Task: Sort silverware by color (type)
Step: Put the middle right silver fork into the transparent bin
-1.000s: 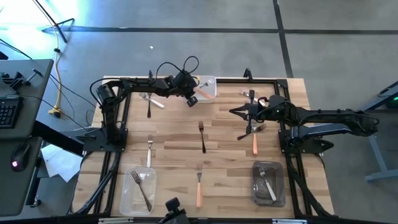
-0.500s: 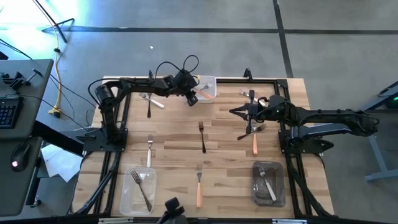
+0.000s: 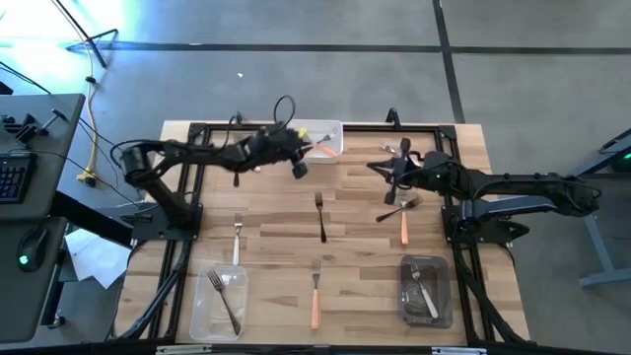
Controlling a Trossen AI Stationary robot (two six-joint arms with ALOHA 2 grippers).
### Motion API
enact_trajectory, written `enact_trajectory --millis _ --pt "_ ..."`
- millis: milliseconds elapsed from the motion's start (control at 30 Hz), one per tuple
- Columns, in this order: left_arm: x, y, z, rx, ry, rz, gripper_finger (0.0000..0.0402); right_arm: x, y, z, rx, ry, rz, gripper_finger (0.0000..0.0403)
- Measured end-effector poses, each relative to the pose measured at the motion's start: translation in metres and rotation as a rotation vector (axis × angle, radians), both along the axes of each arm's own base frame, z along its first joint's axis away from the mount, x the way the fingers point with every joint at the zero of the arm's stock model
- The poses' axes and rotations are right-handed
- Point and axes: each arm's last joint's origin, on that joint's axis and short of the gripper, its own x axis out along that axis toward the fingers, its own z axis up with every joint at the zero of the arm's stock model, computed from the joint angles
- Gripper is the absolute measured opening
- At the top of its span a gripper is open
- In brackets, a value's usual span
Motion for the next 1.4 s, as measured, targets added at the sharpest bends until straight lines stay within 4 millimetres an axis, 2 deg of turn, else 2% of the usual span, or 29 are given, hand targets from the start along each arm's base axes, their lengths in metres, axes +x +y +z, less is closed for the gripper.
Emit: enact_trajectory --millis 200,433,633,833,1000,1133,1400 --pt "-0.024 -0.053 -0.001 0.044 -0.148 -0.128 0.0016 -0.003 -0.004 -0.012 0.083 0.007 -0.056 0.0000" --pt "-0.039 -0.099 -0.006 -0.018 -0.176 -0.259 0.0012 -0.009 -0.002 -0.037 0.232 0.051 -0.092 0.0000" --pt "-0.038 -0.129 -0.016 -0.075 -0.093 -0.284 0.0012 -0.012 0.002 -0.052 0.294 0.082 -0.095 0.0000" --pt "-0.037 -0.142 -0.024 -0.101 -0.052 -0.256 0.0012 -0.012 0.006 -0.053 0.299 0.080 -0.078 0.0000" --pt "-0.017 -0.143 -0.025 -0.146 -0.045 -0.252 0.0012 -0.011 0.006 -0.050 0.288 0.057 -0.068 0.0000" --pt "0.015 -0.146 -0.026 -0.161 -0.028 -0.303 0.0012 -0.011 0.006 -0.050 0.288 0.057 -0.069 0.0000" --pt "0.072 -0.154 -0.042 -0.187 -0.030 -0.414 0.0012 -0.012 0.007 -0.046 0.236 0.042 -0.051 0.0000"
